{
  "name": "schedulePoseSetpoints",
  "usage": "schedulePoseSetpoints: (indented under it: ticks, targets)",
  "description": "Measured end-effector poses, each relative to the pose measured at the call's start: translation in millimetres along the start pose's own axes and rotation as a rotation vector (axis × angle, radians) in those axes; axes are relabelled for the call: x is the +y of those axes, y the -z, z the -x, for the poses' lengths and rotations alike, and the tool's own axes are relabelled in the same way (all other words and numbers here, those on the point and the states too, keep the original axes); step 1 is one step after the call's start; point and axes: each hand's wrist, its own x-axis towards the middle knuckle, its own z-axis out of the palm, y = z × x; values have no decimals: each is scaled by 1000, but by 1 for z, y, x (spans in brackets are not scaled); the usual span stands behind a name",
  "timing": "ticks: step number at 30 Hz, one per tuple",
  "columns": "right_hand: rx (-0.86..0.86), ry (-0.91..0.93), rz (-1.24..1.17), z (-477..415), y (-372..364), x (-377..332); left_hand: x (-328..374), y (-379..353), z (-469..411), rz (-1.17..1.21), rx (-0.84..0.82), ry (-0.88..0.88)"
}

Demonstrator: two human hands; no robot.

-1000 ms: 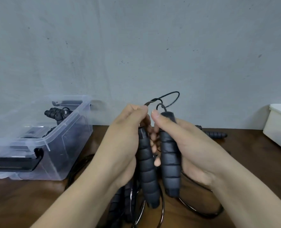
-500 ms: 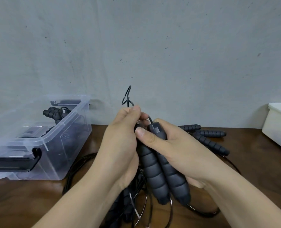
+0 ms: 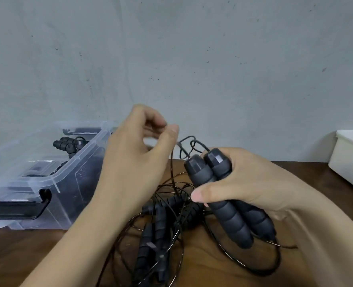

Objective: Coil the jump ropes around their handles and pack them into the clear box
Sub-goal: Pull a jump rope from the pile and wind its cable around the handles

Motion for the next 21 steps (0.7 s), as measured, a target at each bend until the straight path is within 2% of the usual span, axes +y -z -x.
schedulePoseSetpoints:
  ticks: [2,3,7,10,13,16,18,21]
  targets:
    - [-57,-17,34,3,1,-2,4,3,1,-184,-91,-215]
    - [-72,-26,42,3,0,-3,4,1,3,-198,-127,-254]
    - [-57,21,-8,3,-2,-4,7,-9,12,-130,-179,-122]
    - [-76,47,-147,4,-1,-4,7,-7,11,-153,-365,-110]
    - [-103,53,-156,3,0,-2,8,0,8,-32,-491,-36]
    - [-97,40,-145,3,-1,-3,5,2,6,-32,-528,8]
    - [-156,50,-142,4,-2,-6,6,1,7,-35,-553,19]
    - [-178,34,-145,4,-1,-8,6,0,7,-17,-532,37]
